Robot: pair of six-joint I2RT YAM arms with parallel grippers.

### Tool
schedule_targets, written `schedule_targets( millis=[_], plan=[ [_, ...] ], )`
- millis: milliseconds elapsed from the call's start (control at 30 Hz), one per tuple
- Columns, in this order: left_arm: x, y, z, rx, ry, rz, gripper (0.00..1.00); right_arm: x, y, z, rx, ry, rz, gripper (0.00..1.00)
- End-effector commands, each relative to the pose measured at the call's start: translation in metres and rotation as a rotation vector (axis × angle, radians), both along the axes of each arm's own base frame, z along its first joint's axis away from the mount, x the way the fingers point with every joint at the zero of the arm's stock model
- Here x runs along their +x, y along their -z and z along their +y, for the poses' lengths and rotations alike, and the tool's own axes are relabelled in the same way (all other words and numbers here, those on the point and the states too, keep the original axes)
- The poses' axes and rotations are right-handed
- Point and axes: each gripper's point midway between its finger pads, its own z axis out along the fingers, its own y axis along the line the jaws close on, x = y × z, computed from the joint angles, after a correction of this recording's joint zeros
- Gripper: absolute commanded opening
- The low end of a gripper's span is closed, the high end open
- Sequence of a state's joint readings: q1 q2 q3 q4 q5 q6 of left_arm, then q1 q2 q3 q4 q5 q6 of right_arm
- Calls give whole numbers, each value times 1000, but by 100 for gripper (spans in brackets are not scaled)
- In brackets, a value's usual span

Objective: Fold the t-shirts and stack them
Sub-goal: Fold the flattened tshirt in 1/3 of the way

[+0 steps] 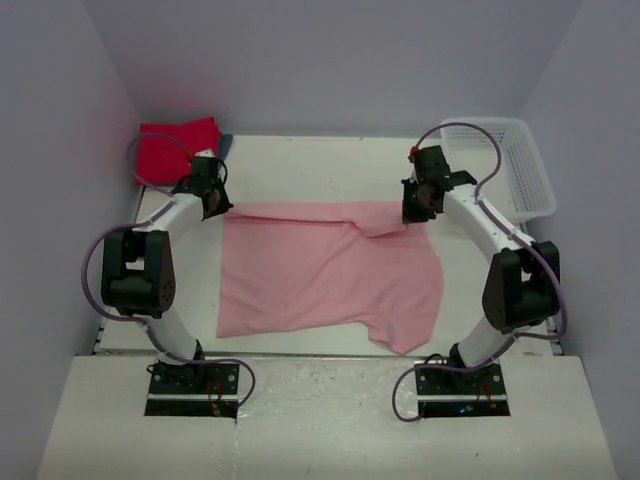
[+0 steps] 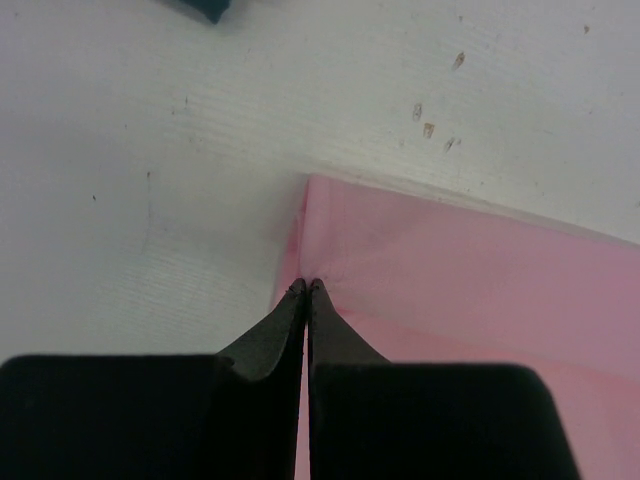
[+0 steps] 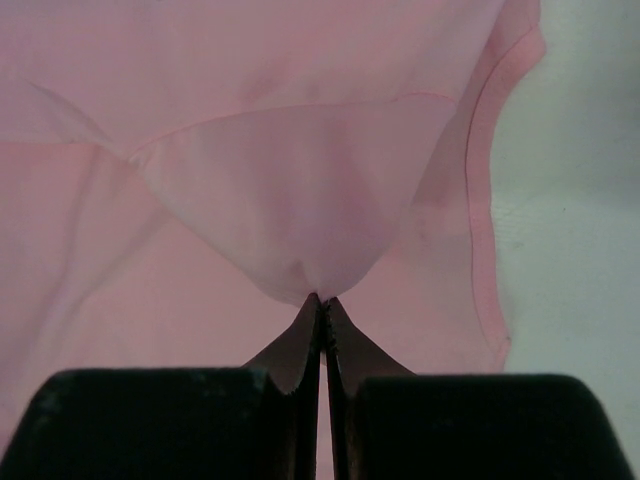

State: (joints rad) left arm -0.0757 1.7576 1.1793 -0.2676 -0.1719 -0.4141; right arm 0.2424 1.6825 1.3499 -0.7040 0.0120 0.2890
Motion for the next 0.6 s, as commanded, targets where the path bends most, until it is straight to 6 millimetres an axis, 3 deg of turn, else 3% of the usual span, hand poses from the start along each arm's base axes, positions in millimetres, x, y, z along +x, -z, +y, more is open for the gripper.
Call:
schedule_targets(
  millis=[0, 133, 567],
  plan=[
    [-7, -21, 6, -3, -43, -53, 0, 2, -35, -2, 11, 39, -121, 0],
    [-16, -31, 2, -4, -48, -76, 0, -6, -40, -7, 4, 52, -128, 0],
    [-44, -8, -6, 16, -44, -16, 0, -30, -6, -10, -14, 59, -69, 0]
  ],
)
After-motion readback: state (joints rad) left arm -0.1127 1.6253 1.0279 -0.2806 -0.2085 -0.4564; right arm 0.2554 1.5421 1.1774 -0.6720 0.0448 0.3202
